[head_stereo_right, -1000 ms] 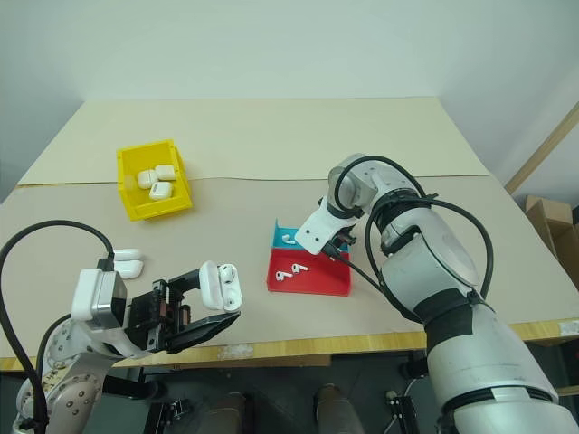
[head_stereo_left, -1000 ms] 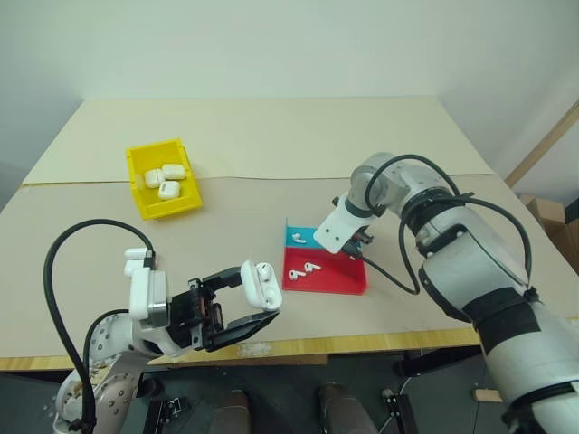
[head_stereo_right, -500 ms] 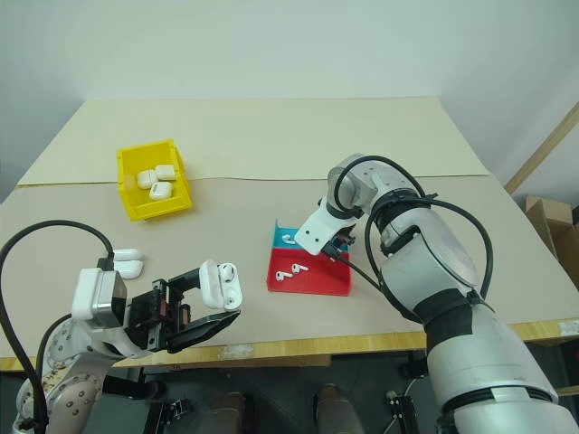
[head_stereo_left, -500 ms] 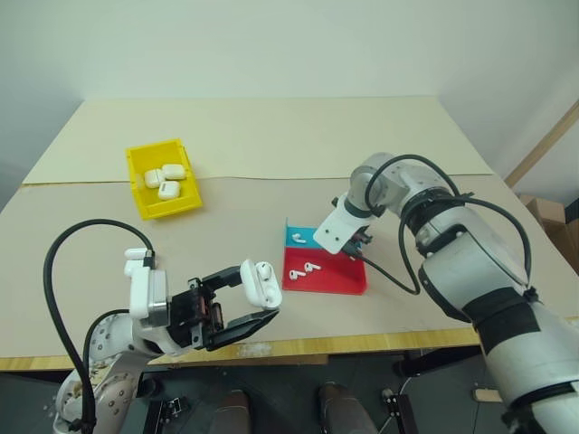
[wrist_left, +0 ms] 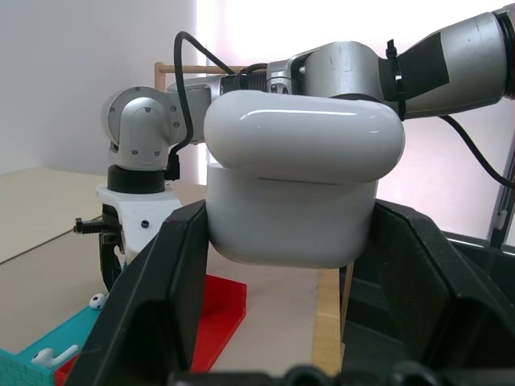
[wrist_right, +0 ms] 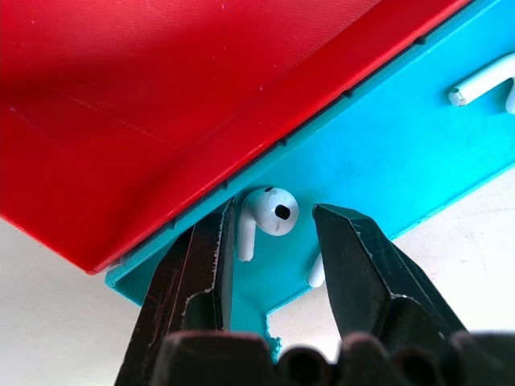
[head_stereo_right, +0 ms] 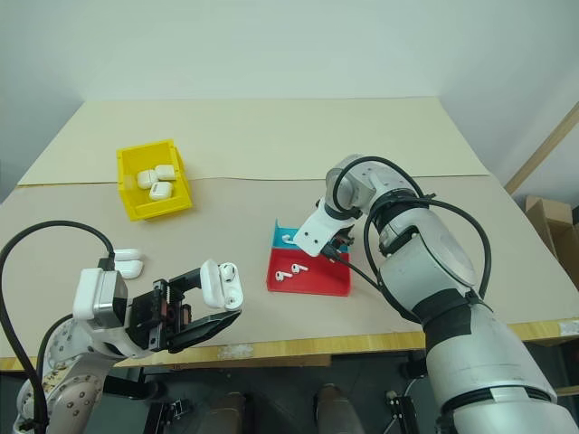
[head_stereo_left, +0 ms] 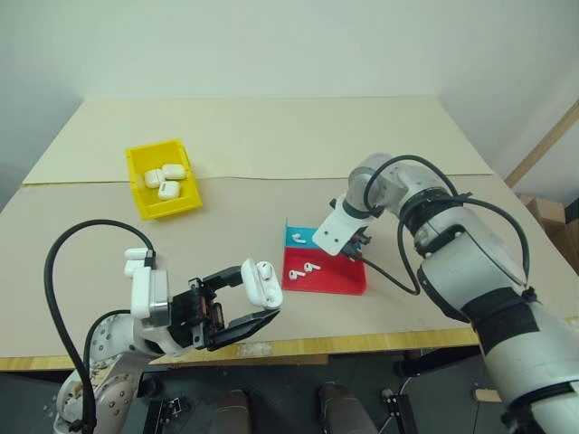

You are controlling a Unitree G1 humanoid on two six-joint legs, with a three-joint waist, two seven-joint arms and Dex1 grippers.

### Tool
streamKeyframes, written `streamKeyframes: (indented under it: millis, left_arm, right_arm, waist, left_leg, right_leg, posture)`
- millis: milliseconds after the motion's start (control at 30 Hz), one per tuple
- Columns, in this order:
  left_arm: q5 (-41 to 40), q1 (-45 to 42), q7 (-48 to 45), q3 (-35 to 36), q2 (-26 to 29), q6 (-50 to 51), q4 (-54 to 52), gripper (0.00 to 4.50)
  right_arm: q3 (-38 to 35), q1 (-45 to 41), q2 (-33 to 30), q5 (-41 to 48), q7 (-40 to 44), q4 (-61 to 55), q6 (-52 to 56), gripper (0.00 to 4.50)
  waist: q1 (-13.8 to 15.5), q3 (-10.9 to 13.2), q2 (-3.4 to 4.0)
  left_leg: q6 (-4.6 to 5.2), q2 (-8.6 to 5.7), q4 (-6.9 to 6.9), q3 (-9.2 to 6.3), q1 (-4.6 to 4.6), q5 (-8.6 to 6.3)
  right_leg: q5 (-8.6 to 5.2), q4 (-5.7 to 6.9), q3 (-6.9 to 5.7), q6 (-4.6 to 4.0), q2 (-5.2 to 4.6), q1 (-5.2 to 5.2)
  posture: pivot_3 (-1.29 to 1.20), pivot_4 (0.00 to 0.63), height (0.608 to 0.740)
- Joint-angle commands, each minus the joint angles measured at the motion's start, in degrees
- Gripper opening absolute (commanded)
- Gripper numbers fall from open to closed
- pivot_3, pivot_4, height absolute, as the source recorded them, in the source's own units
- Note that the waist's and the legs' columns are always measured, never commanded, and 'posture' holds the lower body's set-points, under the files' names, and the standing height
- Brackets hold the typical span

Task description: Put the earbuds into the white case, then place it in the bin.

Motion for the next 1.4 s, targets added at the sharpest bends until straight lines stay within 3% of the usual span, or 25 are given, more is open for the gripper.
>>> streamKeyframes:
  millis: [33, 633, 767, 1200, 1300, 1400]
  left_arm:
    - [-0.3, -0.2, 0.1, -0.1, 0.1, -1.1, -2.3, 2.79]
    - [-0.1, -1.2, 0.2, -0.4, 0.2, -1.0, -1.3, 2.79]
    - [0.1, -1.2, 0.1, -0.5, 0.0, -1.1, -1.2, 2.79]
    - [0.0, -0.6, 0.1, -0.3, 0.0, -1.3, -1.7, 2.79]
    - [0.0, -0.6, 0.1, -0.3, 0.1, -1.2, -1.7, 2.79]
    - [-0.1, -0.5, 0.1, -0.3, 0.0, -1.2, -1.7, 2.79]
  right_arm:
    - [-0.6, -1.5, -0.2, -0.2, 0.3, -0.1, 0.1, 1.93]
    - [-0.7, -1.4, -0.2, -0.4, 0.9, -0.1, -0.2, 1.93]
    - [-0.8, -1.3, -0.1, -0.5, 0.1, -0.2, 0.7, 1.15]
    - [-0.7, -1.3, -0.2, -0.3, 0.7, -0.2, 0.1, 1.15]
    - [-0.9, -1.2, -0.3, -0.1, 0.8, -0.3, -0.1, 0.72]
    - [-1.5, -1.3, -0.3, 0.5, 0.8, -0.6, 0.2, 0.72]
  waist:
    - [0.0, 0.0, 0.00]
    - [0.0, 0.0, 0.00]
    - [0.0, 0.0, 0.00]
    - [0.0, 0.0, 0.00]
    - [0.0, 0.0, 0.00]
    - [0.0, 0.0, 0.00]
  left_leg:
    - [0.00, 0.00, 0.00, 0.00, 0.00, 0.00]
    - [0.00, 0.00, 0.00, 0.00, 0.00, 0.00]
    - [0.00, 0.00, 0.00, 0.00, 0.00, 0.00]
    - [0.00, 0.00, 0.00, 0.00, 0.00, 0.00]
    - [0.00, 0.00, 0.00, 0.00, 0.00, 0.00]
    - [0.00, 0.00, 0.00, 0.00, 0.01, 0.00]
  right_leg:
    - [0.00, 0.00, 0.00, 0.00, 0.00, 0.00]
    - [0.00, 0.00, 0.00, 0.00, 0.00, 0.00]
    - [0.00, 0.00, 0.00, 0.00, 0.00, 0.00]
    - [0.00, 0.01, 0.00, 0.00, 0.00, 0.00]
    - [0.00, 0.01, 0.00, 0.00, 0.00, 0.00]
    - [0.00, 0.01, 0.00, 0.00, 0.00, 0.00]
  posture:
    - [0.00, 0.150, 0.740]
    - [0.00, 0.150, 0.740]
    - [0.00, 0.150, 0.740]
    - [0.00, 0.150, 0.740]
    - [0.00, 0.150, 0.740]
    - [0.00, 0.150, 0.740]
